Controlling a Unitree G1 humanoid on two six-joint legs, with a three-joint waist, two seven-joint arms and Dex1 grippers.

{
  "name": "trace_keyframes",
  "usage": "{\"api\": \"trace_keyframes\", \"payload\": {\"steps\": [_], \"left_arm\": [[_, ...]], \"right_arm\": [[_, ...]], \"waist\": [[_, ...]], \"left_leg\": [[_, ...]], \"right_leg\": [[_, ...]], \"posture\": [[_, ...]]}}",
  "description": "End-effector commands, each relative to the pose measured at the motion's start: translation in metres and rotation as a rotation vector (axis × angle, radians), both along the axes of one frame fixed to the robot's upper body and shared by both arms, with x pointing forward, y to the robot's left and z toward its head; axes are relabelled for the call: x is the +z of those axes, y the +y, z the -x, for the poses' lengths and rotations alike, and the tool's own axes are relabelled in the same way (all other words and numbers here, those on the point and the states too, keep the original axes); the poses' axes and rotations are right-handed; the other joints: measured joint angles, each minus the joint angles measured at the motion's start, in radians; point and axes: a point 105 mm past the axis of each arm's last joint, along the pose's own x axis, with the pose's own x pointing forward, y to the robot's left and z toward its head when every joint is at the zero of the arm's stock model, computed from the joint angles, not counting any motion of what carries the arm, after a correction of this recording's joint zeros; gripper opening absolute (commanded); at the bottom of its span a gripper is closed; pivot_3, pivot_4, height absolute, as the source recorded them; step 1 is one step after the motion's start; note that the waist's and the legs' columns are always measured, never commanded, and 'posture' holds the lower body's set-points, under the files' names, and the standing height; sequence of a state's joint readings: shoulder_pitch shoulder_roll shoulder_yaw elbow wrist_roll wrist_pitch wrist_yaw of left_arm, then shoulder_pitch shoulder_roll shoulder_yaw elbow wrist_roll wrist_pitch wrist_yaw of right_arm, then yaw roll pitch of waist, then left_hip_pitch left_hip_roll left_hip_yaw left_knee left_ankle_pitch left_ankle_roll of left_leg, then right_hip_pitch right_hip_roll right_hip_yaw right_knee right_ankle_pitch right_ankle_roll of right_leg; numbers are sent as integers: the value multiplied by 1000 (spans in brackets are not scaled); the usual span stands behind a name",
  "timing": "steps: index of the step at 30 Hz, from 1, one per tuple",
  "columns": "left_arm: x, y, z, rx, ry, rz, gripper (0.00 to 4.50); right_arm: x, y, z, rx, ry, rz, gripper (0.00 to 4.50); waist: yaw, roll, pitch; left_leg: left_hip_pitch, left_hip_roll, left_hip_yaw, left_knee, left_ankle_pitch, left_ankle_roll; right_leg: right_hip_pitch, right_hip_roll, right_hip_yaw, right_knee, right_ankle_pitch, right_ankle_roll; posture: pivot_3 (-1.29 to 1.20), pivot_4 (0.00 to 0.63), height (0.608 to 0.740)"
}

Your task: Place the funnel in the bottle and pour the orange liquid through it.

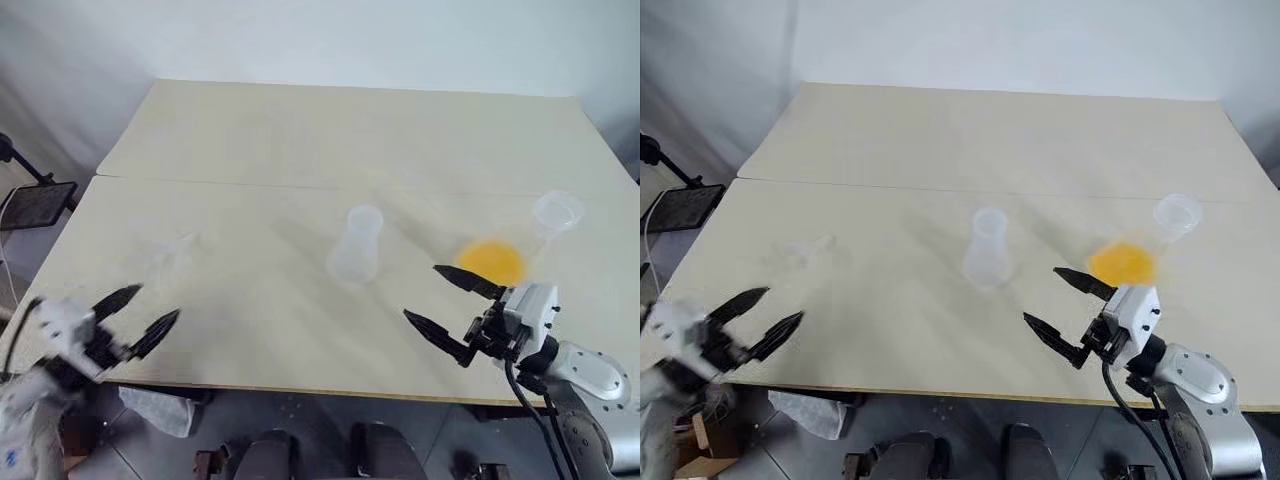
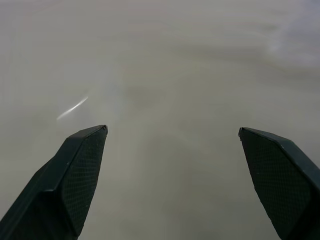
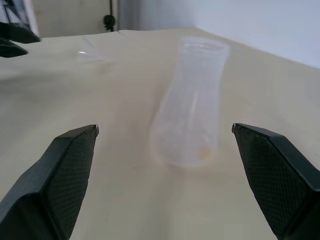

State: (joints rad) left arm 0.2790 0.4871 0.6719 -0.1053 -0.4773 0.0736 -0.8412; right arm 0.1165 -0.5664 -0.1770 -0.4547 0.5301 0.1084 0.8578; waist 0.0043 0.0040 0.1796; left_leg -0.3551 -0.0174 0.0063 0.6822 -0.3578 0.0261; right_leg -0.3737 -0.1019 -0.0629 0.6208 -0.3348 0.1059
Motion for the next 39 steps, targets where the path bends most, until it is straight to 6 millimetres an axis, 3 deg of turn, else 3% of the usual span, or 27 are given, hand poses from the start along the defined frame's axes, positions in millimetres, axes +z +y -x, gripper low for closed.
{"api": "trace_keyframes", "payload": {"steps": [1,6,10,12,21,34,39], "left_arm": [[14,13,12,87,-63,-28,4476],[11,11,14,117,-44,-45,4476],[28,-9,-5,78,-91,-13,4476],[31,-17,-23,87,-85,-11,4476],[26,-50,-83,60,-6,31,4476],[17,-59,-123,53,21,8,4476],[17,-60,-125,28,31,14,3054]], "right_arm": [[5,7,2,60,-25,-2,4500],[3,8,-3,82,-26,1,4500],[0,10,-3,95,-19,0,4500],[-1,11,-3,98,-18,-3,4500],[-2,12,-3,80,-29,-12,4500],[-5,9,4,29,-32,-19,4500],[-5,7,4,12,-39,-19,4500]], "waist": [[14,0,0],[17,0,0],[16,0,0],[16,0,0],[8,0,0],[4,0,0],[3,0,0]], "left_leg": [[0,0,0,0,0,0],[0,-2,0,0,-2,2],[0,-2,0,0,-3,3],[0,-2,0,0,-3,3],[0,-3,0,0,-2,2],[0,-2,0,0,-2,1],[0,-2,0,0,-1,0]], "right_leg": [[0,0,0,0,0,0],[0,-2,1,0,0,-1],[0,-2,1,0,0,-1],[0,-2,1,0,0,-1],[-1,-1,0,6,0,0],[-1,0,-1,6,0,0],[-1,0,-1,6,0,0]], "posture": [[0,150,740],[0,150,740],[0,150,740],[0,150,740],[0,150,740],[0,150,740],[0,150,740]]}}
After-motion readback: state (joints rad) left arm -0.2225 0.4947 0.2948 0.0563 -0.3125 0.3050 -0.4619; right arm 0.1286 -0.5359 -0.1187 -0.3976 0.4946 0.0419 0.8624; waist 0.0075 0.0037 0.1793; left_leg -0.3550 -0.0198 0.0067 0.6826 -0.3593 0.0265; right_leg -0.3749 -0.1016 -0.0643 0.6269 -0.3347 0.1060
